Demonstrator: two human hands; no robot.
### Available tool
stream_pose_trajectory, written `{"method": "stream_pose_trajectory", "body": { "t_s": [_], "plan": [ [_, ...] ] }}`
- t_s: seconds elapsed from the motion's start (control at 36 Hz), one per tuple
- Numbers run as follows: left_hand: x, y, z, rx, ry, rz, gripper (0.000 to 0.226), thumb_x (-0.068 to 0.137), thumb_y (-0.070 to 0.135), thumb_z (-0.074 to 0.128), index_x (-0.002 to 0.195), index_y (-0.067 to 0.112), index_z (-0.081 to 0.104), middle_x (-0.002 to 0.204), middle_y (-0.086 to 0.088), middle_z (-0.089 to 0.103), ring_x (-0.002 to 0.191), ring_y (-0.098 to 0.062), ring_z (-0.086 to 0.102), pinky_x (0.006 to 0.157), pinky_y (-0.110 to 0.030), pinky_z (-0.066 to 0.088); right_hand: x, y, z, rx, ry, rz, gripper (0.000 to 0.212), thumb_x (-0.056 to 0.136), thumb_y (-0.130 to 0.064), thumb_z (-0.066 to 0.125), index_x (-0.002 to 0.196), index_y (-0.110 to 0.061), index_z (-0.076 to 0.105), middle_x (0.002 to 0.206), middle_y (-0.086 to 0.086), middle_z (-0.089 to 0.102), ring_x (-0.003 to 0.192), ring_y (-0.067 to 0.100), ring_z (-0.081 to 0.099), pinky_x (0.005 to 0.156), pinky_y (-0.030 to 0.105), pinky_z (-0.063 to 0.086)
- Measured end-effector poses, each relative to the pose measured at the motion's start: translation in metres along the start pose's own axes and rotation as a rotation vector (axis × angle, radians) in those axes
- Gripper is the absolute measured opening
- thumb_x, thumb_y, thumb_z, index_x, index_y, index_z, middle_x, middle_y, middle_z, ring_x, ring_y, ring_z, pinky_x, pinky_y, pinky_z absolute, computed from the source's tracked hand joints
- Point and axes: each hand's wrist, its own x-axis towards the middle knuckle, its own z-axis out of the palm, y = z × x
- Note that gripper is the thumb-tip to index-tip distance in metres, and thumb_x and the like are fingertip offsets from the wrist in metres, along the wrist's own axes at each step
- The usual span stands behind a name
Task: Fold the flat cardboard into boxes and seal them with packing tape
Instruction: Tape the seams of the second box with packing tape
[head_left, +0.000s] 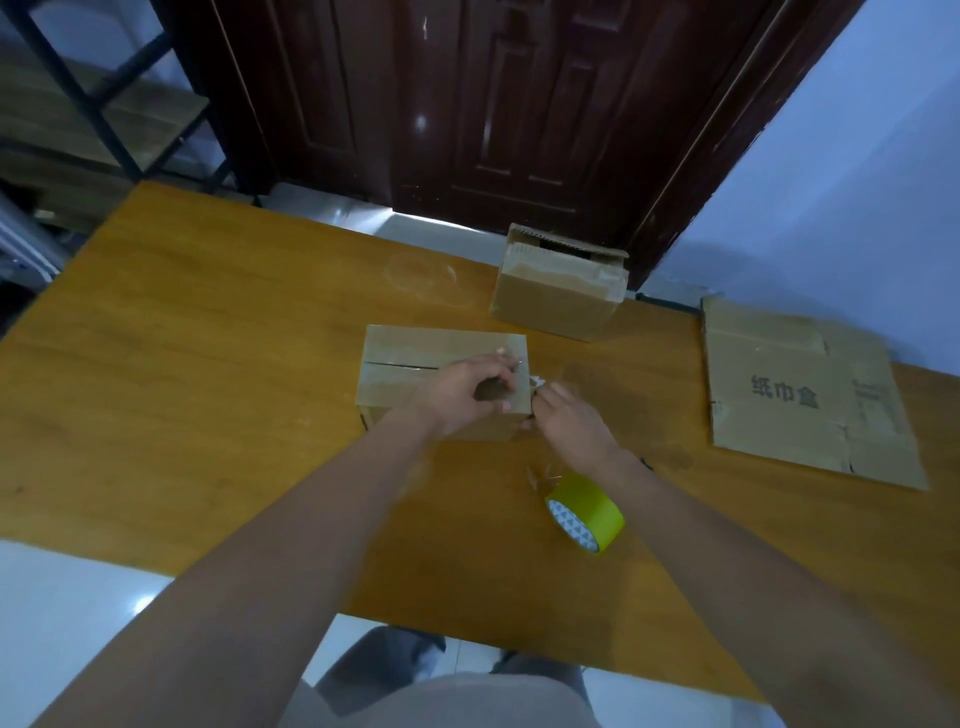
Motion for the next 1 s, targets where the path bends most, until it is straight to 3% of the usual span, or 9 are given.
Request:
{"method": "stream_pose_trajectory", "body": {
  "t_s": [0.08,0.11,0.22,0.47,0.53,0.61,0.81,0.89,1.0],
  "plan": [
    [0.0,0.0,0.001,0.018,0.013,0.002,0.026,0.083,0.014,0.07,0.109,0.012,0.065,0.142,0.004,0.047,0.138,-0.008,0.032,0.11,-0.018,0.02,-0.002,0.003,0.003,0.033,0.001,-0.026,0.03,0.085,-0.03,0.05,0.077,-0.004,0.061,0.079,0.009,0.059,0.079,0.026,0.062,0.056,0.03,0.053],
    [0.001,0.0,0.001,0.016,0.014,0.004,0.026,0.083,0.014,0.07,0.109,0.012,0.065,0.142,0.003,0.048,0.138,-0.009,0.032,0.111,-0.021,0.021,-0.003,0.005,0.004,0.045,-0.003,-0.042,0.029,0.086,-0.029,0.051,0.079,-0.003,0.061,0.08,0.01,0.059,0.08,0.027,0.061,0.058,0.032,0.054],
    [0.0,0.001,0.001,0.021,0.014,0.016,0.028,0.084,0.013,0.07,0.111,0.009,0.065,0.142,0.0,0.048,0.138,-0.011,0.033,0.11,-0.021,0.023,0.001,0.009,-0.001,-0.006,0.033,-0.09,0.026,0.067,-0.022,0.083,0.071,-0.006,0.063,0.074,0.007,0.061,0.081,0.022,0.056,0.053,0.027,0.051],
    [0.0,0.002,0.001,0.069,0.033,0.006,0.029,0.083,0.014,0.07,0.111,0.009,0.064,0.142,0.001,0.048,0.136,-0.01,0.035,0.104,-0.012,0.02,0.012,0.01,-0.011,-0.019,0.065,-0.095,0.036,0.042,-0.032,0.093,0.05,-0.015,0.063,0.055,-0.002,0.058,0.061,0.017,0.065,0.05,0.019,0.046],
    [0.0,0.002,0.001,0.073,0.034,0.005,0.028,0.083,0.014,0.071,0.111,0.009,0.064,0.142,0.002,0.048,0.136,-0.01,0.035,0.104,-0.012,0.021,0.017,0.014,-0.016,-0.003,-0.043,-0.036,0.03,0.056,-0.034,0.087,0.06,-0.012,0.068,0.065,0.002,0.064,0.071,0.019,0.066,0.062,0.024,0.048],
    [0.0,0.002,0.0,0.082,0.033,0.005,0.029,0.084,0.015,0.07,0.111,0.01,0.064,0.142,0.003,0.047,0.136,-0.009,0.035,0.101,-0.009,0.02,0.029,0.02,-0.022,-0.034,-0.263,0.117,0.022,0.088,-0.03,0.058,0.089,-0.012,0.07,0.093,0.008,0.068,0.094,0.026,0.062,0.083,0.032,0.04],
    [-0.001,0.001,0.002,0.048,0.037,0.006,0.028,0.083,0.014,0.071,0.11,0.01,0.064,0.142,0.001,0.048,0.137,-0.01,0.034,0.104,-0.014,0.022,0.035,0.023,-0.027,0.192,-0.373,0.317,0.016,0.087,-0.025,0.06,0.089,-0.013,0.07,0.088,0.009,0.066,0.084,0.028,0.063,0.063,0.03,0.045],
    [-0.001,0.0,0.002,0.042,0.033,0.0,0.026,0.083,0.015,0.071,0.108,0.012,0.065,0.142,0.004,0.048,0.138,-0.009,0.032,0.109,-0.021,0.025,0.033,0.022,-0.029,0.354,-0.333,0.412,0.015,0.086,-0.023,0.06,0.089,-0.016,0.072,0.089,0.009,0.067,0.083,0.028,0.062,0.066,0.033,0.047],
    [0.0,-0.001,0.001,-0.009,0.017,-0.01,0.025,0.082,0.013,0.071,0.106,0.012,0.065,0.142,0.004,0.048,0.138,-0.008,0.031,0.113,-0.026,0.026,0.023,0.021,-0.035,0.373,-0.378,0.363,0.012,0.084,-0.016,0.064,0.09,-0.022,0.073,0.093,0.003,0.069,0.087,0.024,0.063,0.07,0.033,0.051]
  ]
}}
